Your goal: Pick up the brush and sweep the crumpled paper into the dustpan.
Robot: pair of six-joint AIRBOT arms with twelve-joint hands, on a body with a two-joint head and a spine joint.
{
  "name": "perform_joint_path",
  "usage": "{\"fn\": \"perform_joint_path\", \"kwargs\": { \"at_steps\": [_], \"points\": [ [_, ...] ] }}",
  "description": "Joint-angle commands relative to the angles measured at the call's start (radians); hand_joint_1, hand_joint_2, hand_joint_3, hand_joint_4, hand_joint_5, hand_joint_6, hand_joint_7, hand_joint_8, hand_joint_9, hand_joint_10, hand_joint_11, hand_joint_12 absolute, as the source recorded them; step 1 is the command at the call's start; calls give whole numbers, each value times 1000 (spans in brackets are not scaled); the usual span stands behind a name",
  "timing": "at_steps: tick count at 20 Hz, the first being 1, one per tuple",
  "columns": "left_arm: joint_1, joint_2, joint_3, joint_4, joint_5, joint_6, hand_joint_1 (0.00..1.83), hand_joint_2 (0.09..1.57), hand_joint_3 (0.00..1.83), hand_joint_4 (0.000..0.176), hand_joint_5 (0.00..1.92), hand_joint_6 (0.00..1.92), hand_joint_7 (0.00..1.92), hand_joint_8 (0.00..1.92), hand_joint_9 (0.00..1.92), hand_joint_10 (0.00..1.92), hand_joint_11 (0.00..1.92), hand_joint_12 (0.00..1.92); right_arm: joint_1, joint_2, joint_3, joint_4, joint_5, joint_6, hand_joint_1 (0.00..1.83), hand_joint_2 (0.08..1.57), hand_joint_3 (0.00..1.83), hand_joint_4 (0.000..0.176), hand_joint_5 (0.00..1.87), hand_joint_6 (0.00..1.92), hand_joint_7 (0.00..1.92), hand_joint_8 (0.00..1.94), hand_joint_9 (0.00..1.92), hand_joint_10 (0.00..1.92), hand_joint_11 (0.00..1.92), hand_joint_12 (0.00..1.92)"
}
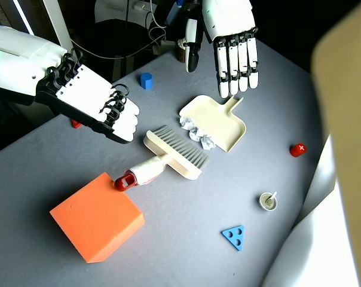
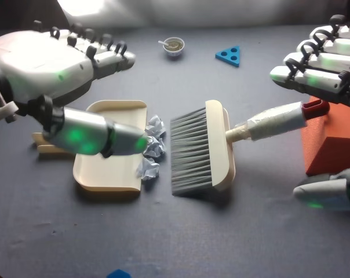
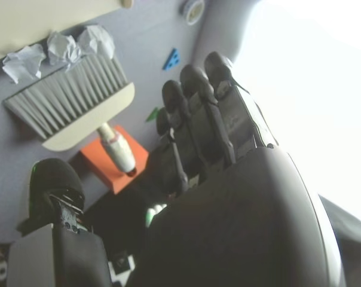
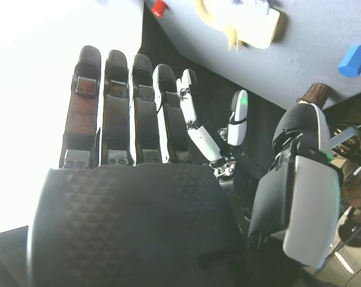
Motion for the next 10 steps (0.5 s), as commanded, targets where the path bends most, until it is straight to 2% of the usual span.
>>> {"fn": "perform_joint_path", "kwargs": {
  "at_steps": [1, 5, 10],
  "points": [
    [-11, -1, -3, 16, -73, 12, 0, 973, 0, 0, 106, 0, 158, 0, 184, 0, 152, 115, 17, 12, -2, -17, -99, 0, 0, 889, 7, 0, 185, 5, 197, 4, 198, 4, 182, 44],
    [-13, -1, -7, -43, -73, 76, 0, 969, 0, 0, 121, 10, 164, 7, 186, 5, 148, 99, 17, 12, -2, -17, -99, 0, 0, 901, 6, 0, 190, 7, 205, 8, 205, 10, 189, 40],
    [-13, 4, -9, -60, -65, 129, 0, 954, 0, 0, 116, 5, 157, 2, 172, 0, 142, 87, 17, 12, -2, -17, -99, 0, 0, 921, 12, 0, 182, 2, 208, 7, 211, 10, 189, 37]
  ]
}}
